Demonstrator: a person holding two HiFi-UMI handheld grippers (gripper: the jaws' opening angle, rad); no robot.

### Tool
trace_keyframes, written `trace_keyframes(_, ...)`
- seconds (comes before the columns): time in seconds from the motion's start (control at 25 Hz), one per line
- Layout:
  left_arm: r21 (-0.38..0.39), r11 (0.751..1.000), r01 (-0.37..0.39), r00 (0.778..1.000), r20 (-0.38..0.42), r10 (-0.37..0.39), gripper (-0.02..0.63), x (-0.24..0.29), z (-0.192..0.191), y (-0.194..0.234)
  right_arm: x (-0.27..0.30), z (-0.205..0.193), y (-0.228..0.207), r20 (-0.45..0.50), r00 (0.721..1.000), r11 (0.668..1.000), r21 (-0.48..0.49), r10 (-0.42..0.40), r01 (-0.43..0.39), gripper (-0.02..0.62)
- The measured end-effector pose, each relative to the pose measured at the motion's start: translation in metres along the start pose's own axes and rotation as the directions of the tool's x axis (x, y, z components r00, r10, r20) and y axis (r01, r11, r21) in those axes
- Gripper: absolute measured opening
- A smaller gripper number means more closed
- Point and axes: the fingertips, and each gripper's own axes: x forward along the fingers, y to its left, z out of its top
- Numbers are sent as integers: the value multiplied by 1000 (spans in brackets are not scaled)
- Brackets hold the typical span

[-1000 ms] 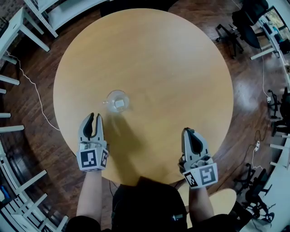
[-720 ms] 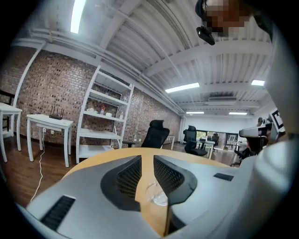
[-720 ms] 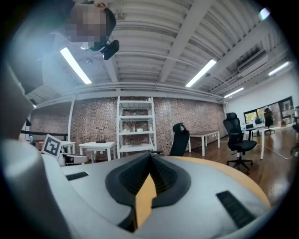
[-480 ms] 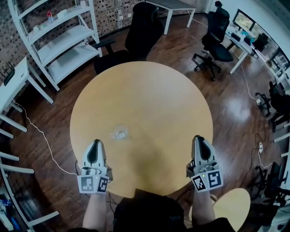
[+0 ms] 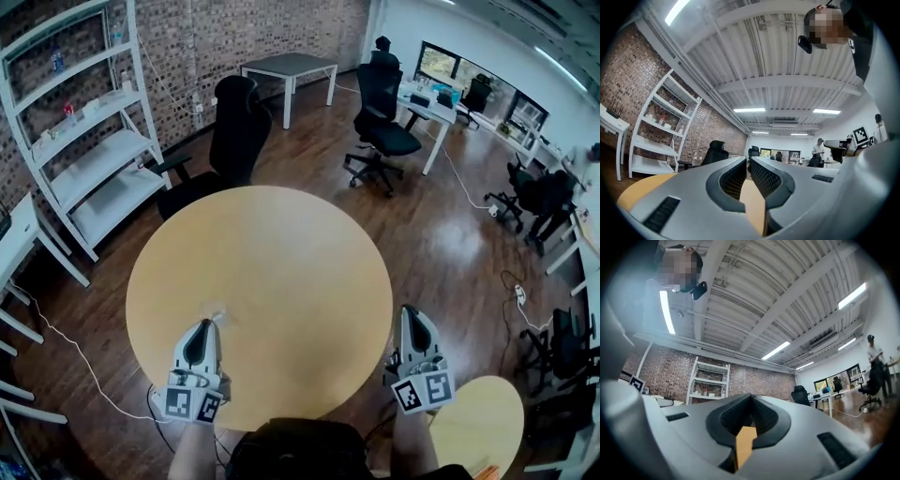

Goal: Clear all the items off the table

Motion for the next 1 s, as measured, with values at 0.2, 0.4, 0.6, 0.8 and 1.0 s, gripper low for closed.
trace_keyframes(0.2, -9, 996, 87, 996, 26, -87, 0, 16, -6, -68, -65, 20, -57, 17, 995, 994, -35, -99, 99, 2)
trace_keyframes(0.4, -64, 967, 245, 969, 27, -244, 0, 31, -18, -161, -127, 40, -102, 40, 982, 981, -44, -186, 187, 2)
trace_keyframes(0.6, -104, 931, 351, 935, -5, -353, 0, 42, -32, -221, -171, 42, -134, 30, 967, 967, -33, -253, 254, 2)
trace_keyframes(0.8, -78, 899, 431, 902, 25, -431, 0, 47, -26, -250, -199, 49, -159, 18, 956, 955, -51, -293, 294, 2)
trace_keyframes(1.0, -63, 902, 427, 904, 17, -427, 0, 57, -31, -255, -222, 47, -171, 11, 932, 931, -53, -361, 361, 2)
